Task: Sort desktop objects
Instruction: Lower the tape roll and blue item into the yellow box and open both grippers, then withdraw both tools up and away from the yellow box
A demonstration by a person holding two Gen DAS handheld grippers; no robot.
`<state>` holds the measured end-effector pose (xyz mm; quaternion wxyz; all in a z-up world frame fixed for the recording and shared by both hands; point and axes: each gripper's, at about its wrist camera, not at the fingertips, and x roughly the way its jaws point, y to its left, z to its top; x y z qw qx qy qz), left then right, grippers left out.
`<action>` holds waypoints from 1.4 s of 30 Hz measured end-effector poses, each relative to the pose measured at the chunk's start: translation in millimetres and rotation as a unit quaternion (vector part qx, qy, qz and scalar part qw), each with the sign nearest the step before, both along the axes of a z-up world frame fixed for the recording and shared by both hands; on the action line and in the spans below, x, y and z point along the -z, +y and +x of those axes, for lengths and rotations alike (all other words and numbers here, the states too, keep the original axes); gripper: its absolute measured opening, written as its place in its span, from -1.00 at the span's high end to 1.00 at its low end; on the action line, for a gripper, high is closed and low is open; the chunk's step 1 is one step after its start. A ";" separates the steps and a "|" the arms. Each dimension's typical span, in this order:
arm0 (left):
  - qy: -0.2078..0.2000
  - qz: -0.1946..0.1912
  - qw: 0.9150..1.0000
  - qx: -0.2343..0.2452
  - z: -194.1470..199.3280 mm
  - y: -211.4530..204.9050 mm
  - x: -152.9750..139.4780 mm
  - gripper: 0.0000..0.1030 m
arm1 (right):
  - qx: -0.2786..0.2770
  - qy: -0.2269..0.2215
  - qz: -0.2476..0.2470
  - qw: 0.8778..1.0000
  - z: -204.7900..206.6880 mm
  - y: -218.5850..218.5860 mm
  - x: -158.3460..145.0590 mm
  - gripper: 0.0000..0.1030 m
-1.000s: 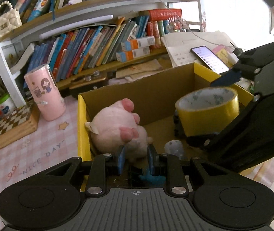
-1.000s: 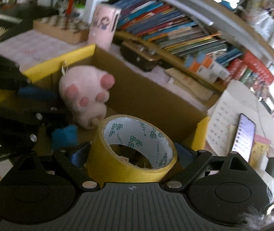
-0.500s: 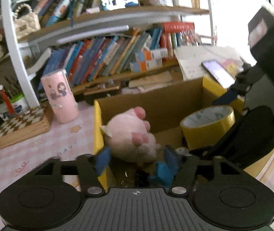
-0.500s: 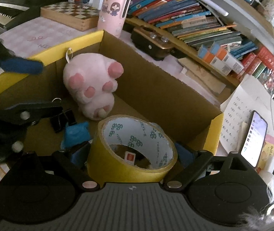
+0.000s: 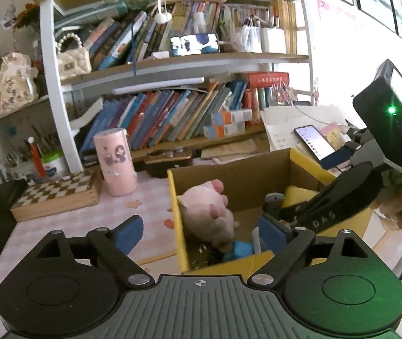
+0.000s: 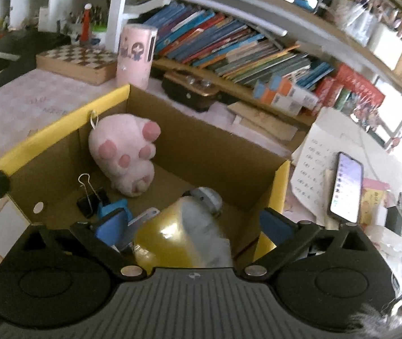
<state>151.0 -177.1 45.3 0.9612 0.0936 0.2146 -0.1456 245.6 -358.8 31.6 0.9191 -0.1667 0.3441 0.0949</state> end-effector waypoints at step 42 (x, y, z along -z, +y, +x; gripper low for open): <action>0.011 -0.009 0.996 -0.092 -158.6 152.6 15.7 -0.98 | 0.200 -0.085 0.178 0.960 -266.8 133.8 0.8 -0.96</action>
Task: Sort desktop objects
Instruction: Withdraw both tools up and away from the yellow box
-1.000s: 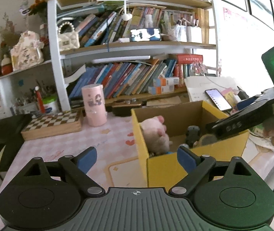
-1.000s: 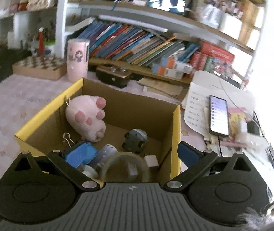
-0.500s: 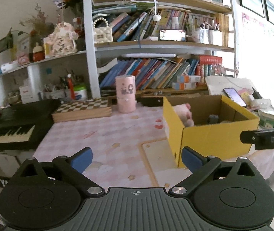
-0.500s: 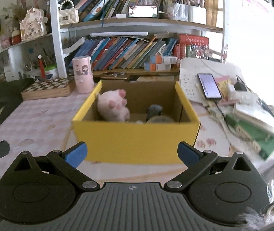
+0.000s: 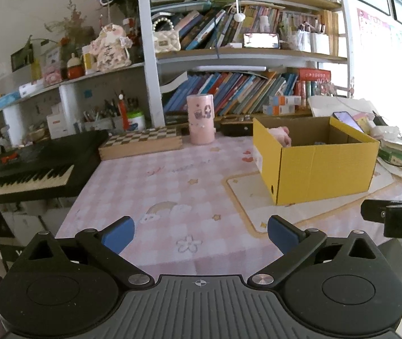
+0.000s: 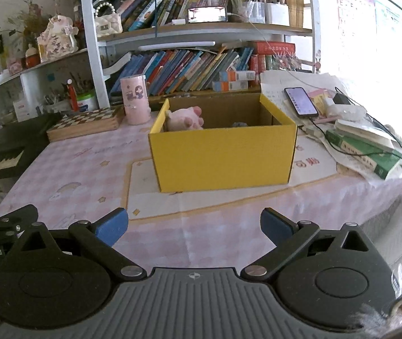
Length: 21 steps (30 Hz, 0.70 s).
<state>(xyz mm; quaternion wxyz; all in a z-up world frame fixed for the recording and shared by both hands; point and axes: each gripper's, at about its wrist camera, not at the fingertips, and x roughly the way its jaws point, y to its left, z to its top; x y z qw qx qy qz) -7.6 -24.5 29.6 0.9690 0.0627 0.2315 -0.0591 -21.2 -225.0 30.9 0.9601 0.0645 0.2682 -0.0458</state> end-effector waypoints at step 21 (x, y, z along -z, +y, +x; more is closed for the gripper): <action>0.007 0.029 0.999 -0.016 -37.2 19.4 11.5 -0.98 | 0.006 -0.002 -0.006 1.000 -36.4 30.6 11.7 -0.96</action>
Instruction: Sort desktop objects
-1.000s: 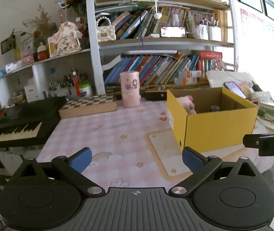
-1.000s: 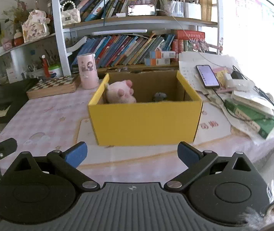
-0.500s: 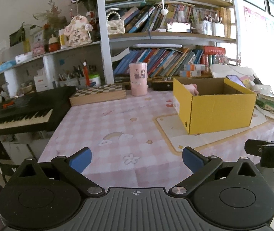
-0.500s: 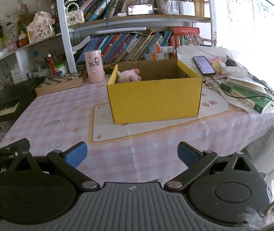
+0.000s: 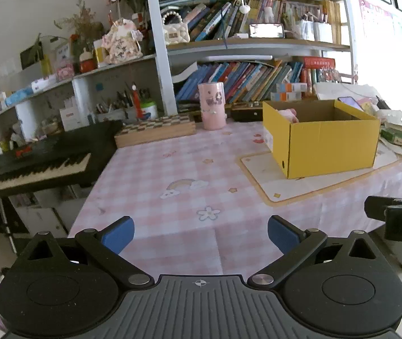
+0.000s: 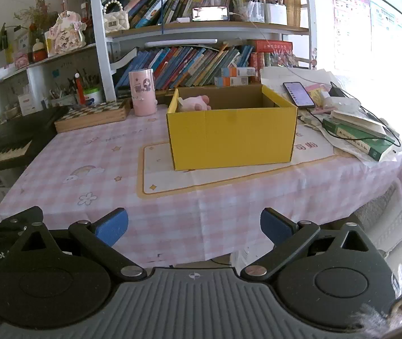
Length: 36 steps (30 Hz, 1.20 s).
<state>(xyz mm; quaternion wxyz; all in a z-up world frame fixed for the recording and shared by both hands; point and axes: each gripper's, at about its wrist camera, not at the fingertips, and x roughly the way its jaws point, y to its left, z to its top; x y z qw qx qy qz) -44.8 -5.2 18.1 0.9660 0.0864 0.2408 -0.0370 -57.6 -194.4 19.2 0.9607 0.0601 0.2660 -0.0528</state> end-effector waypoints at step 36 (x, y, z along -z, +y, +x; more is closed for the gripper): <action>0.012 -0.010 1.000 0.013 -14.9 -1.3 3.4 -1.00 | 0.001 0.012 -0.004 1.000 -24.6 8.5 4.4 -0.96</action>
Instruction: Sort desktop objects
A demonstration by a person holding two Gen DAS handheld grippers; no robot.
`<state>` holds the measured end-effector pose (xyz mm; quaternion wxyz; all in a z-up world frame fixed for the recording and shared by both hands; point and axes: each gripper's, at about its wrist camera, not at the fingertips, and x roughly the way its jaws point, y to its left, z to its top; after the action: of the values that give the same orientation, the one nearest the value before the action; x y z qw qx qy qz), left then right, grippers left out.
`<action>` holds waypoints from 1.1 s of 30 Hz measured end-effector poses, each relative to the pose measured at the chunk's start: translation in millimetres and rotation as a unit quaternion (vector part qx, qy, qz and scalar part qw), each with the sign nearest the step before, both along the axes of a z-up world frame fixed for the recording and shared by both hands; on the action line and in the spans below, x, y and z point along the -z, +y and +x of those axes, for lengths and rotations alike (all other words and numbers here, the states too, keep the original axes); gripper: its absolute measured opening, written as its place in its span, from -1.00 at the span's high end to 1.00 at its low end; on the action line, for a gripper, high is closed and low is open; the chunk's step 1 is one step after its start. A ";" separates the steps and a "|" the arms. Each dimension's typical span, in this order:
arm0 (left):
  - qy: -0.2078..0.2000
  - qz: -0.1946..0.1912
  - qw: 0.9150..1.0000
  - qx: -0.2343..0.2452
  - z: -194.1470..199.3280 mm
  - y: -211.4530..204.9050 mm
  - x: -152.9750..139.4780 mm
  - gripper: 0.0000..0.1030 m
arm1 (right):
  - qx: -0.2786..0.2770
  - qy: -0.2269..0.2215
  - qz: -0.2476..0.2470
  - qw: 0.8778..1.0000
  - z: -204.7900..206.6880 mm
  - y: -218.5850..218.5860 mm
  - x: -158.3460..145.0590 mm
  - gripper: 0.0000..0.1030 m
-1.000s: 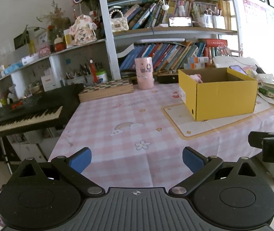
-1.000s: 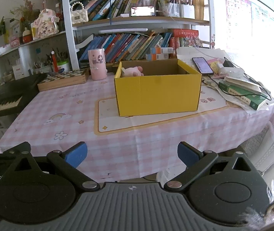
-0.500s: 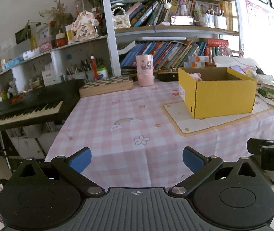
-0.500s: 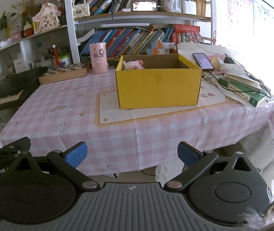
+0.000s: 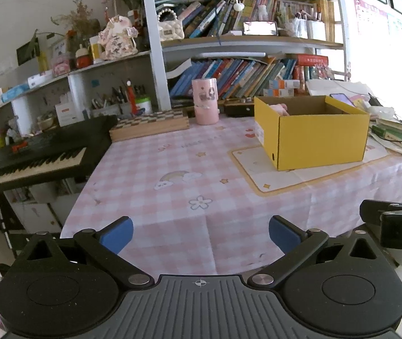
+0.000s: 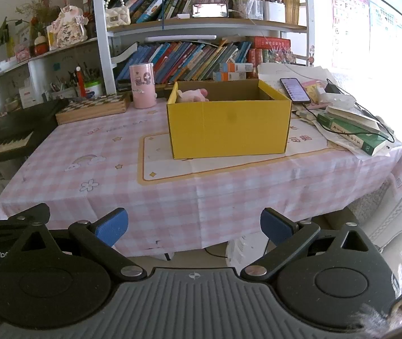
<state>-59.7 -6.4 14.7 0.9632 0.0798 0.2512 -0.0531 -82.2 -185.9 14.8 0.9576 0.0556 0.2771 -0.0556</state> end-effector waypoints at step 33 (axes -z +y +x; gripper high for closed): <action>0.010 -0.006 1.000 0.010 1.6 1.0 5.4 -1.00 | -0.003 0.020 0.008 1.000 3.7 3.9 2.4 -0.96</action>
<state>-58.1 -5.4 9.3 0.9605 0.0756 0.2597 -0.0653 -78.6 -182.0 12.4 0.9516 0.0616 0.2966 -0.0513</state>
